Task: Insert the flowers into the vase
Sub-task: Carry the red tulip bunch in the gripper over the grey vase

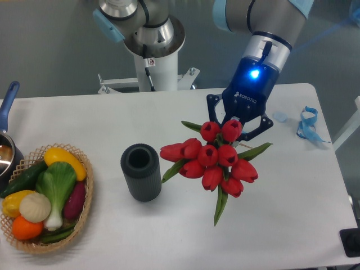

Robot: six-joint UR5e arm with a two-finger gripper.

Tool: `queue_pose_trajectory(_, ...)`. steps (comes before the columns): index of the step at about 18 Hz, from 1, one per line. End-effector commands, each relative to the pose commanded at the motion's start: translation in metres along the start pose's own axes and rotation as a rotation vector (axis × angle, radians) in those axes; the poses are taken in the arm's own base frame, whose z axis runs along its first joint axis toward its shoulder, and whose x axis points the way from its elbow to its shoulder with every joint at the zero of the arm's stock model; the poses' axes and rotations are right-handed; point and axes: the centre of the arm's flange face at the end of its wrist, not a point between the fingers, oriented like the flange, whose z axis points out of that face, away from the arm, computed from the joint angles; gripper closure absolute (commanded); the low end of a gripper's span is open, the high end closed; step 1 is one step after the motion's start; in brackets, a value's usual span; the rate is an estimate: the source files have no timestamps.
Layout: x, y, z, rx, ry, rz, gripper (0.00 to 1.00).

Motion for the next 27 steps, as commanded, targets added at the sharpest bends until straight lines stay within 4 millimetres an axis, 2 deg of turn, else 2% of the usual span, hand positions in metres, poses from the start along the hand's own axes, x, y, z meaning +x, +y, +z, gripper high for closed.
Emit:
queue_pose_trajectory(4, 0.004, -0.001, -0.002, 0.001, -0.001, 0.001, 0.86)
queue_pose_trajectory(10, 0.009, 0.002, 0.005, -0.003, 0.014, 0.003, 0.86)
queue_pose_trajectory(12, 0.012, 0.004, 0.009, -0.003, 0.023, -0.001, 0.83)
queue_pose_trajectory(16, 0.017, 0.001, 0.015, 0.068, 0.073, 0.012, 0.83)
queue_pose_trajectory(18, 0.029, -0.003, 0.025, 0.123, 0.123, 0.036, 0.84)
queue_pose_trajectory(20, 0.038, 0.002, 0.031, 0.187, 0.177, 0.084, 0.84)
queue_pose_trajectory(22, 0.051, 0.016, 0.038, 0.286, 0.25, 0.139, 0.84)
queue_pose_trajectory(24, 0.073, 0.046, 0.049, 0.379, 0.317, 0.152, 0.84)
queue_pose_trajectory(26, 0.089, 0.053, 0.057, 0.398, 0.343, 0.169, 0.84)
queue_pose_trajectory(27, 0.094, 0.049, 0.057, 0.416, 0.358, 0.169, 0.84)
